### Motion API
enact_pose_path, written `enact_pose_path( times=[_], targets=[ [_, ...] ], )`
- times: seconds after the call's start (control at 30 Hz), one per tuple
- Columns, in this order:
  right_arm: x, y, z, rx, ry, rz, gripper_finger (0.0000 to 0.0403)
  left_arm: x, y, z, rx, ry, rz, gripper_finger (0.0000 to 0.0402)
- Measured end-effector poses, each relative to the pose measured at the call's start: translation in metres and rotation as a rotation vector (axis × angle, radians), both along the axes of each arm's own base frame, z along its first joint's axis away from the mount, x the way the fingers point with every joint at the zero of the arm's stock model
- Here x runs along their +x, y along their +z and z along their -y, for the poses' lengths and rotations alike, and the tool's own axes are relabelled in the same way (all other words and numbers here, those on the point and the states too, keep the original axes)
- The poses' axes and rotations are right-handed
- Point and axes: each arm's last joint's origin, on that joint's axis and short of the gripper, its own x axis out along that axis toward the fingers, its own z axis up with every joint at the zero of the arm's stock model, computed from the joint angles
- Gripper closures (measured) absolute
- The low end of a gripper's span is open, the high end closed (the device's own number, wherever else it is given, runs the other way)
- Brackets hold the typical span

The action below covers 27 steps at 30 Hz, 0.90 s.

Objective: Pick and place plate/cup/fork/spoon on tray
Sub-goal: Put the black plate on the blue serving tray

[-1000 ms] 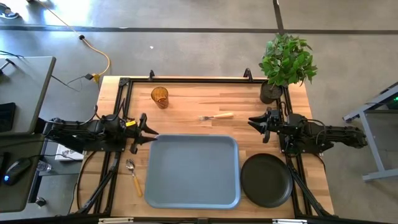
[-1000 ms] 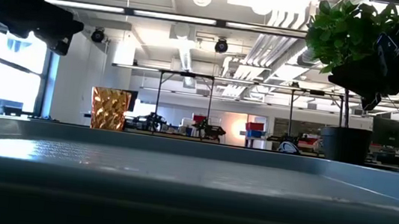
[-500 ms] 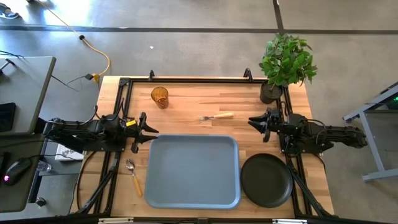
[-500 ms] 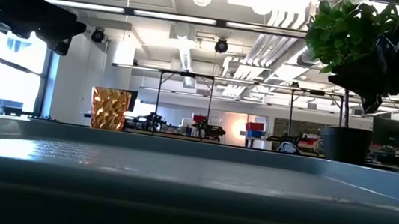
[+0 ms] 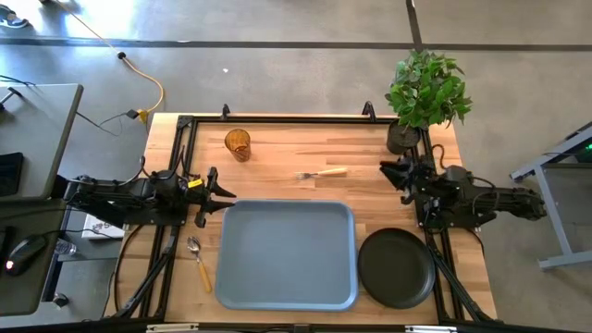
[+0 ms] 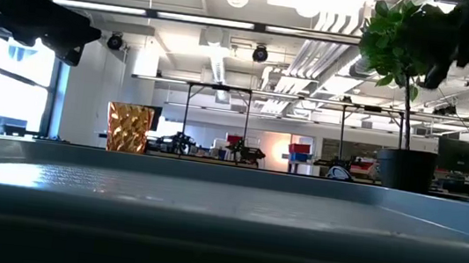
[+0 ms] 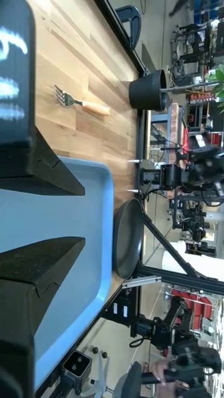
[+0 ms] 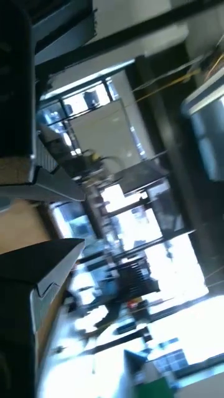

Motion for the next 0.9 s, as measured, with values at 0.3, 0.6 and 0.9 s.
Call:
enact_pose_path(
  times=[0.3, 0.6, 0.9],
  targets=[
    [-0.018, 0.072, -0.003, -0.032, 0.037, -0.398, 0.0304, 0.0, 0.0, 0.0, 0.0, 0.0, 0.0, 0.0296],
    [-0.007, 0.115, -0.007, 0.112, 0.227, -0.949, 0.0304, 0.0, 0.0, 0.0, 0.002, 0.012, -0.001, 0.0296],
    [0.026, 0.117, -0.009, 0.096, 0.388, -1.222, 0.0304, 0.0, 0.0, 0.0, 0.002, 0.012, -0.001, 0.0296]
  ],
)
